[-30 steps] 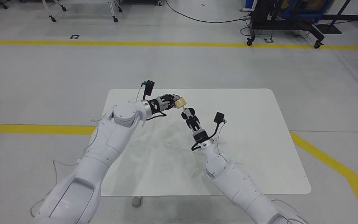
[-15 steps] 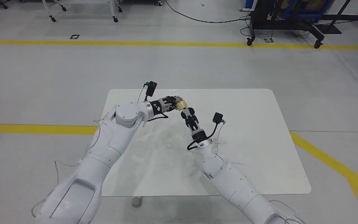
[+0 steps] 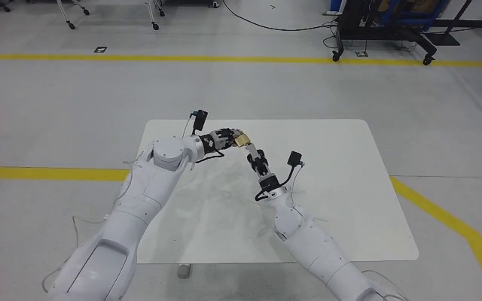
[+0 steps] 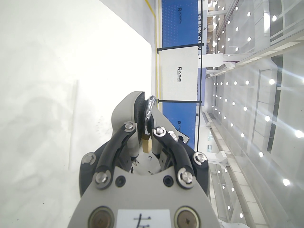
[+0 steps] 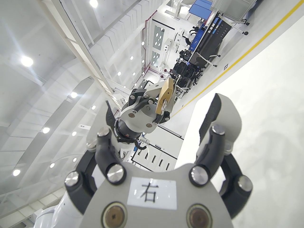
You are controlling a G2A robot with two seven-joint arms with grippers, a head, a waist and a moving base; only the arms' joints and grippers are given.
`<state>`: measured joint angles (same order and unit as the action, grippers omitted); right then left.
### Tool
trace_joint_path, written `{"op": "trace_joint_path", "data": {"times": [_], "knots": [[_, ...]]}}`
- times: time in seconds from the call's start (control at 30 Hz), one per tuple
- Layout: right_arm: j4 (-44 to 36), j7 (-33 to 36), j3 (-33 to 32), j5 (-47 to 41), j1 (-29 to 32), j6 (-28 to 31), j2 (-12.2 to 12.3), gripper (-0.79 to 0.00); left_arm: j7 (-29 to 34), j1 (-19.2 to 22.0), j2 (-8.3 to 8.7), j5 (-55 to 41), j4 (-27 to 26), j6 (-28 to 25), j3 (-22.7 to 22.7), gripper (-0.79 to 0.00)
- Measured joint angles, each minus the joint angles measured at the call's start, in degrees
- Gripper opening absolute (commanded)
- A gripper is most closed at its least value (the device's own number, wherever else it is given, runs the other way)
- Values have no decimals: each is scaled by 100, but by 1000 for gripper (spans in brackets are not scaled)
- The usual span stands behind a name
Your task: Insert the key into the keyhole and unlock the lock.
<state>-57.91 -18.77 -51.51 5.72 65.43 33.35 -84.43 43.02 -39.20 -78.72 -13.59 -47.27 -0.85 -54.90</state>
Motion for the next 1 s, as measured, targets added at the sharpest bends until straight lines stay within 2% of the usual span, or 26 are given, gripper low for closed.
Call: {"op": "trace_joint_path", "data": {"times": [0.17,0.23,0.4,0.43,0.53,0.57,0.7,1.0], "knots": [[-20,18,-6,-16,12,3,1,0,122,14,-17,-211,77,32,-75,-785],[-157,246,-52,-194,94,95,14,0,194,-7,-17,-391,80,-105,-158,-785],[-699,2146,-492,-1765,421,682,190,0,431,-113,18,-885,75,-606,-454,-785],[-827,2613,-608,-2137,495,687,240,-34,502,-141,24,-972,67,-665,-497,-785],[-1082,3564,-817,-2872,632,558,329,-413,728,-181,23,-1181,70,-687,-552,-785],[-1151,3918,-892,-3140,667,467,359,-462,812,-183,21,-1234,77,-684,-557,-785],[-1222,4557,-1047,-3636,683,195,405,-529,959,-175,5,-1277,91,-730,-532,-785],[-961,4795,-1044,-4160,434,-284,354,-551,1023,-139,7,-1131,97,-909,-520,-785]]}}
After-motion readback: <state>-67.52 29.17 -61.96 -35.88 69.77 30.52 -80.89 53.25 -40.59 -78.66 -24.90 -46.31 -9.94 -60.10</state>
